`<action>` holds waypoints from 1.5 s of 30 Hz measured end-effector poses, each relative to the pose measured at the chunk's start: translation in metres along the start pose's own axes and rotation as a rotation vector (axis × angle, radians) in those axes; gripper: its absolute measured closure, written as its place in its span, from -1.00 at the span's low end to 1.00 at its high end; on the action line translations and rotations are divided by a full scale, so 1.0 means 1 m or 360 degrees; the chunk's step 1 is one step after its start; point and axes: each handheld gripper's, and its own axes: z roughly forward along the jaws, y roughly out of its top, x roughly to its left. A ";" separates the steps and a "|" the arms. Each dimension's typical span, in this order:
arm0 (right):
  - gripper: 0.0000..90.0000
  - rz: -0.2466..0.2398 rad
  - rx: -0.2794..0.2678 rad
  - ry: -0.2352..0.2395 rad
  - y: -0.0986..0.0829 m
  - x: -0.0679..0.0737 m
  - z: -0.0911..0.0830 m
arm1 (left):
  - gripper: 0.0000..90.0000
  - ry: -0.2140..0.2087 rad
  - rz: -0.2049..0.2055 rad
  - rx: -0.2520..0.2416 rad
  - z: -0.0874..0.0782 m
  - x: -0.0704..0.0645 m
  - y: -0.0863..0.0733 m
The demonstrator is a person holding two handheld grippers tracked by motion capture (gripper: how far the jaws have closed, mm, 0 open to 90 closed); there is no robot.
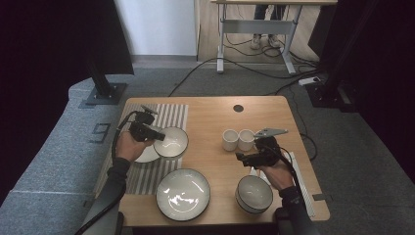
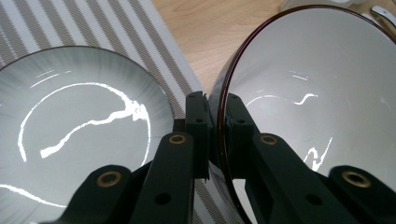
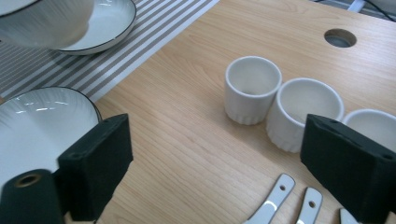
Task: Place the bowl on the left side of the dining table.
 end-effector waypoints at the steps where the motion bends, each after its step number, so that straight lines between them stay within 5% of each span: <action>1: -0.87 0.0002 -0.0005 -0.0006 -0.002 -0.001 -0.001 | 0.85 0.0000 -0.0010 -0.0002 -0.001 0.002 0.000; 29: -0.99 0.0160 -0.0136 -0.0178 -0.071 -0.040 -0.025 | 0.85 0.0093 -0.0234 -0.0066 -0.005 0.064 -0.013; 45: -0.94 0.0244 -0.0229 -0.0321 -0.107 -0.052 -0.026 | 0.85 0.0106 -0.0363 -0.0112 0.010 0.098 -0.026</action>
